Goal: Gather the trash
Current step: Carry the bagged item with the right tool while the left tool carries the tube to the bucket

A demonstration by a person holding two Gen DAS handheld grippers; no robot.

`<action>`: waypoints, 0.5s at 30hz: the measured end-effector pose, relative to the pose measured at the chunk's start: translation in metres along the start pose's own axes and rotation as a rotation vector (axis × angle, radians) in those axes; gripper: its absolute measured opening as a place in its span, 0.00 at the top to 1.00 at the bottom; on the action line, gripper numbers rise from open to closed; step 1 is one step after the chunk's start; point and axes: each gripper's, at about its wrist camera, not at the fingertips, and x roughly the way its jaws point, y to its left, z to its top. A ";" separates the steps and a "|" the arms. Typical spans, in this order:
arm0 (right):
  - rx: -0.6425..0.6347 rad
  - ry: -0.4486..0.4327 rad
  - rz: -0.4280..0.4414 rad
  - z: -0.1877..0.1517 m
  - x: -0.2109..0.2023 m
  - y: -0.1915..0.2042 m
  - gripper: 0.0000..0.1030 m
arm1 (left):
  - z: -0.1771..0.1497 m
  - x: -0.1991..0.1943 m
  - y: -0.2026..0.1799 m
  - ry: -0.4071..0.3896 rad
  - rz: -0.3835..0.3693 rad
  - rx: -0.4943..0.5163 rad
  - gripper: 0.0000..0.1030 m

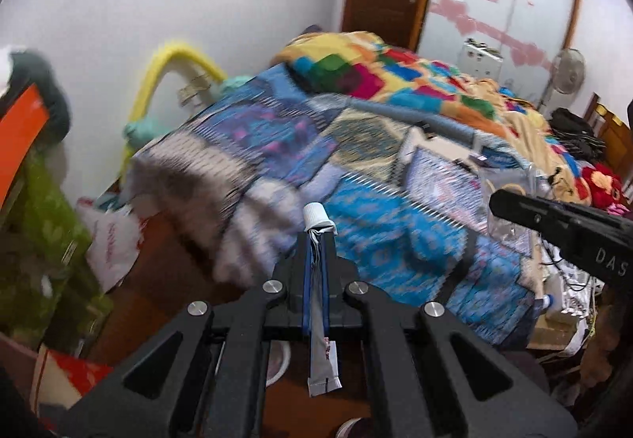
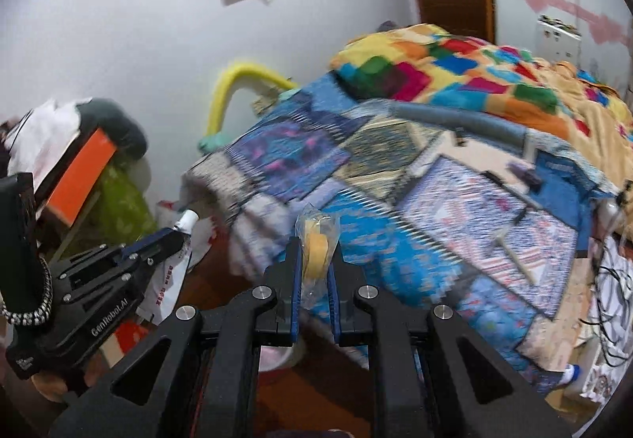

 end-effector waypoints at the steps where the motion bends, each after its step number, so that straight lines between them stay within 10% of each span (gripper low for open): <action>1: -0.013 0.017 0.016 -0.002 0.008 0.012 0.90 | -0.006 -0.001 0.012 0.013 0.012 -0.021 0.97; 15: -0.142 0.336 0.138 -0.066 0.128 0.108 0.90 | -0.102 0.022 0.128 0.200 0.108 -0.266 0.97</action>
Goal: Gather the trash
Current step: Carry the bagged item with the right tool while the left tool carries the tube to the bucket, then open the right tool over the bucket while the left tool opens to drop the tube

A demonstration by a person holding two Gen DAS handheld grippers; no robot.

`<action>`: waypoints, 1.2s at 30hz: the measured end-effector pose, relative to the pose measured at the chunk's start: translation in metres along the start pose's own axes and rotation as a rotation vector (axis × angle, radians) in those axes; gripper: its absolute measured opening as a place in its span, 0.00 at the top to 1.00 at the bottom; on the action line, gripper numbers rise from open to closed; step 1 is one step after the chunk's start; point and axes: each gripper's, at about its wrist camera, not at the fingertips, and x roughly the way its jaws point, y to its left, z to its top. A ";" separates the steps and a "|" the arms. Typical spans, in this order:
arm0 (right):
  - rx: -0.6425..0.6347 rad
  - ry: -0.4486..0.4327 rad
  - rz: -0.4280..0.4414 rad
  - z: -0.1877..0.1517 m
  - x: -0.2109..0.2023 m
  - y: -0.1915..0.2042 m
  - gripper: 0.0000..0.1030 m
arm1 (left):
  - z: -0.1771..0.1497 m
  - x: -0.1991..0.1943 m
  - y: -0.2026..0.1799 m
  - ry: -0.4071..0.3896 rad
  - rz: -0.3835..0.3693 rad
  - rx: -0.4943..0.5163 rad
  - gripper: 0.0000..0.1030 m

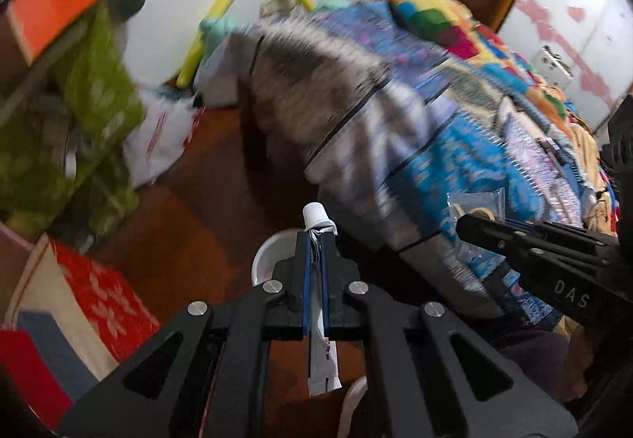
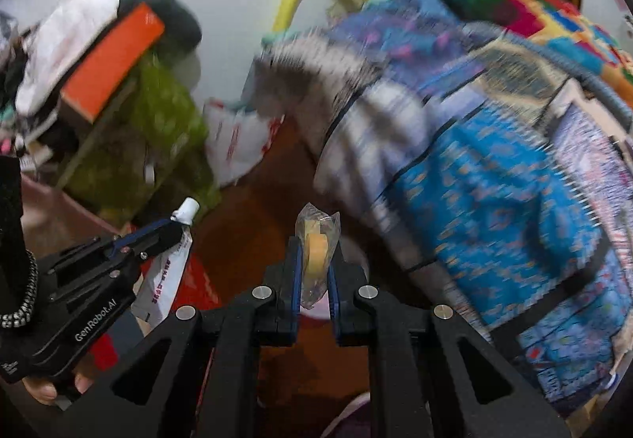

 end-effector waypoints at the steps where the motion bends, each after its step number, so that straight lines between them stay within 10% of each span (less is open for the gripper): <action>1: -0.003 0.030 0.006 -0.003 0.012 0.003 0.90 | -0.006 0.008 0.006 0.019 0.004 -0.014 0.97; 10: 0.054 0.217 0.049 -0.009 0.087 -0.001 0.90 | -0.031 0.083 0.047 0.207 -0.029 -0.122 0.97; 26: 0.055 0.256 0.072 0.019 0.122 0.001 0.89 | 0.006 0.130 0.049 0.253 -0.038 -0.181 0.95; 32: 0.076 0.275 0.090 0.020 0.123 -0.003 0.59 | 0.014 0.123 0.052 0.234 -0.043 -0.205 0.78; 36: 0.057 0.265 0.064 0.018 0.117 -0.003 0.59 | 0.014 0.116 0.051 0.224 -0.013 -0.185 0.77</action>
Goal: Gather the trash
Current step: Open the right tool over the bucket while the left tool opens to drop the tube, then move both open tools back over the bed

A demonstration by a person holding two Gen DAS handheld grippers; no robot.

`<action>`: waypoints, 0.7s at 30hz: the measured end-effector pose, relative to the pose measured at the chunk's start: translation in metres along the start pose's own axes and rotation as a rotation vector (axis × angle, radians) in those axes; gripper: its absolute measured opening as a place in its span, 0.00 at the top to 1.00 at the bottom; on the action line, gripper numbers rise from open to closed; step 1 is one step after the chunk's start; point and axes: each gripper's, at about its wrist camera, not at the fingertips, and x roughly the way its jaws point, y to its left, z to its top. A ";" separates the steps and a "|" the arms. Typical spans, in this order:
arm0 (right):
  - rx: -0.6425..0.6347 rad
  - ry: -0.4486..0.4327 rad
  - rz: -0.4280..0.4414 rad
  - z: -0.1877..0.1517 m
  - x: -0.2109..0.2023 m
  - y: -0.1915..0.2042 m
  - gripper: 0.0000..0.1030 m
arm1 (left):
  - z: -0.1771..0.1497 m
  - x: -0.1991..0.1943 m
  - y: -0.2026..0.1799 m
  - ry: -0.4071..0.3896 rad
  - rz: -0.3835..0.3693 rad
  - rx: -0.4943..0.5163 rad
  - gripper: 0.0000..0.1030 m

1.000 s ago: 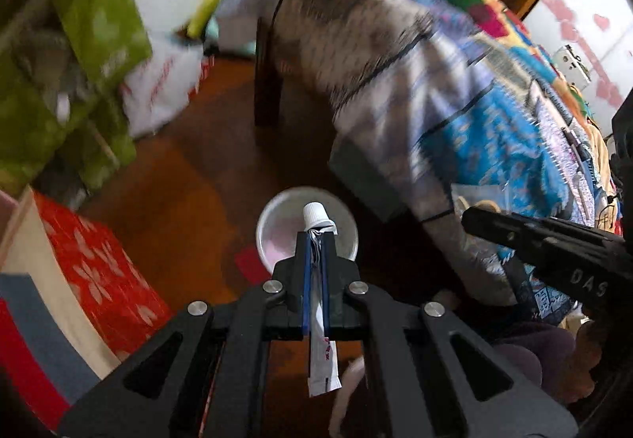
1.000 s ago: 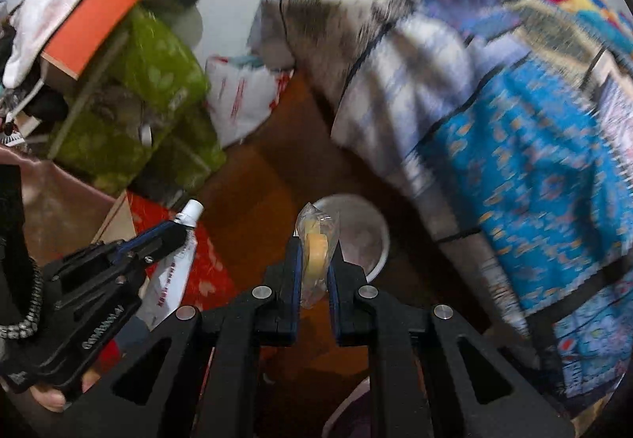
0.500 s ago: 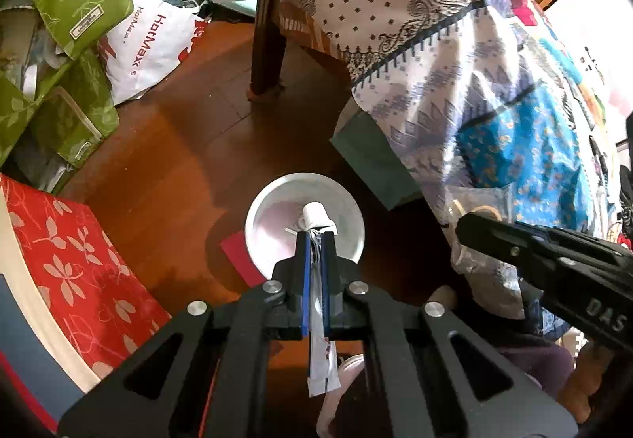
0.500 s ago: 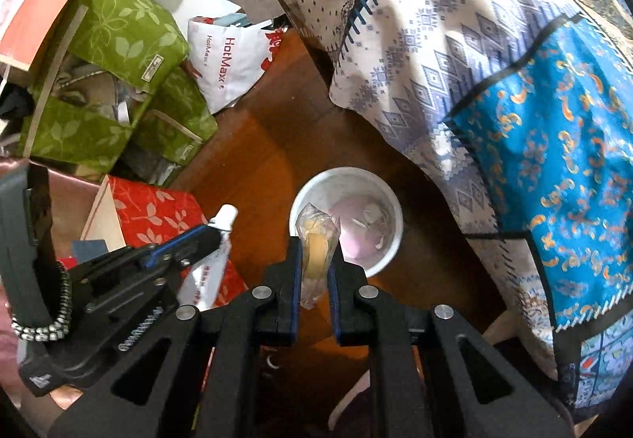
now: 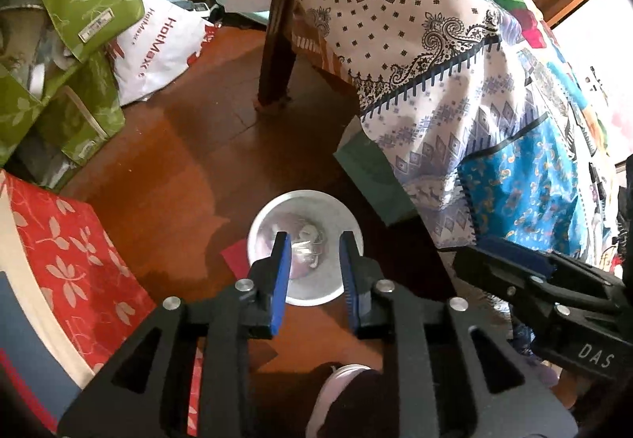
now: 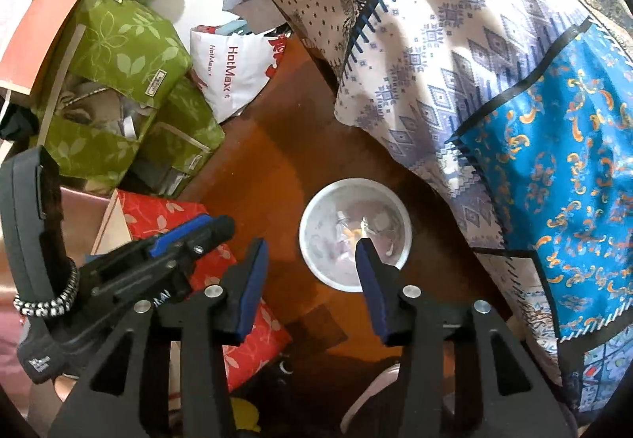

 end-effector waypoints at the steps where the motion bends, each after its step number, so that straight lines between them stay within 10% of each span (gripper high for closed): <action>1: -0.010 -0.003 -0.013 -0.002 -0.003 -0.001 0.59 | -0.001 -0.003 0.000 -0.003 0.004 0.001 0.77; 21: -0.031 -0.281 -0.154 -0.043 -0.120 -0.030 0.59 | -0.030 -0.113 -0.070 -0.225 0.009 0.177 0.77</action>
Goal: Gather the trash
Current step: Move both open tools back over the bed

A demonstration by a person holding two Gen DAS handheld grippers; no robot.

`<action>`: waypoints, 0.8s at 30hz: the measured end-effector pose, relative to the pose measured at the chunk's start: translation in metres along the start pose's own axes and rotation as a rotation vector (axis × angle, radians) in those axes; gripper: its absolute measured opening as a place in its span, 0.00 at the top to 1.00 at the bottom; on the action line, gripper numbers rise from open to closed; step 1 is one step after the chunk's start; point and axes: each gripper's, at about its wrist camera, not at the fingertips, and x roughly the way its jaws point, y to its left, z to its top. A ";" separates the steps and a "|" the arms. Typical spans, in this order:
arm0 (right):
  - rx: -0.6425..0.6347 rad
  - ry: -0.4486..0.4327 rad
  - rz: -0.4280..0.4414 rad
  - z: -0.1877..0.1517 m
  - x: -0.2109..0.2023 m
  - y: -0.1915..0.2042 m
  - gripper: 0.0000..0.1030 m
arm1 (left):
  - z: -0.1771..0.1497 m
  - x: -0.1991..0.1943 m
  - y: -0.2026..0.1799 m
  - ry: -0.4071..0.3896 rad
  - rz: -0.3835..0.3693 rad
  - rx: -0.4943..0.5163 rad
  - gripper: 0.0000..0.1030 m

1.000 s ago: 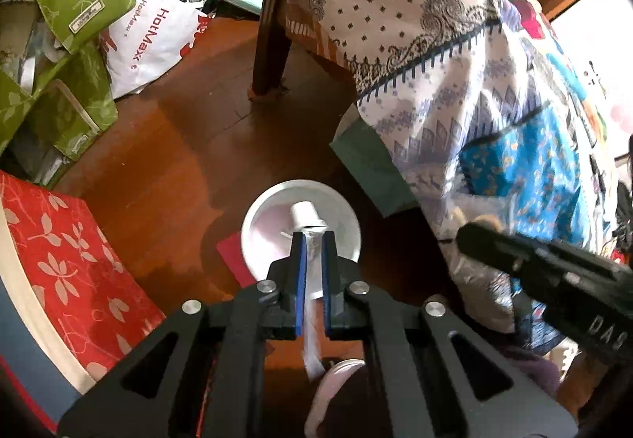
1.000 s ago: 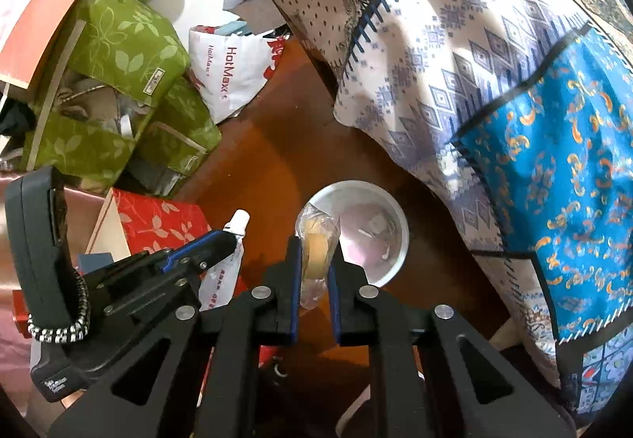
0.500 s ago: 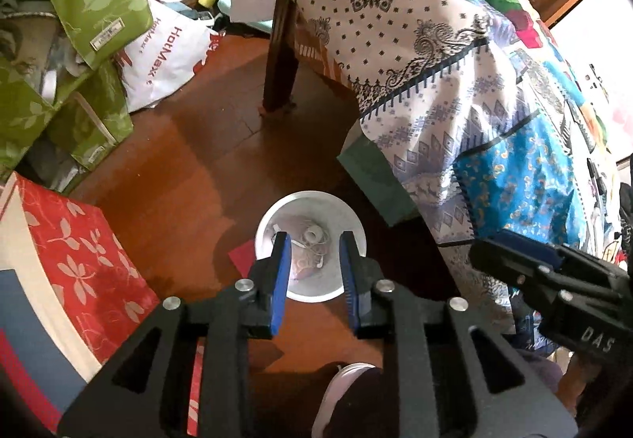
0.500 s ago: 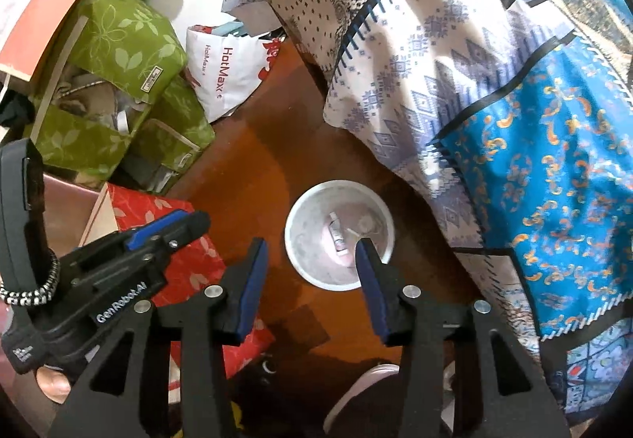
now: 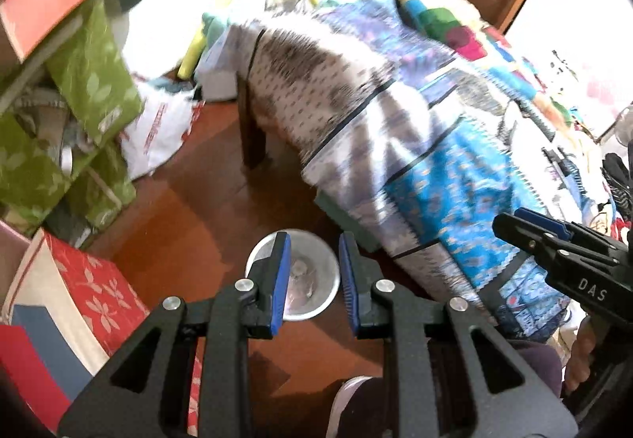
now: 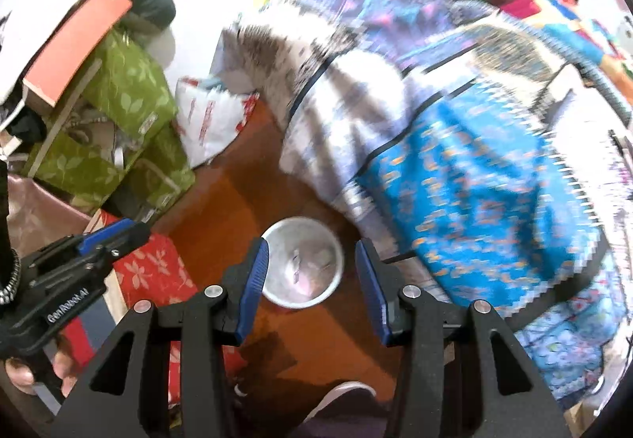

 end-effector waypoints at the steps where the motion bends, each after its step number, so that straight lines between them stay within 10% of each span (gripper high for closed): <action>1: 0.004 -0.033 -0.014 -0.001 -0.011 -0.006 0.59 | 0.003 -0.007 -0.009 -0.020 -0.003 0.014 0.77; 12: 0.063 -0.252 -0.139 -0.019 -0.102 -0.072 0.59 | 0.026 -0.046 -0.126 -0.161 -0.093 0.170 0.77; 24: 0.182 -0.372 -0.250 -0.055 -0.169 -0.164 0.59 | 0.039 -0.025 -0.259 -0.141 -0.191 0.367 0.76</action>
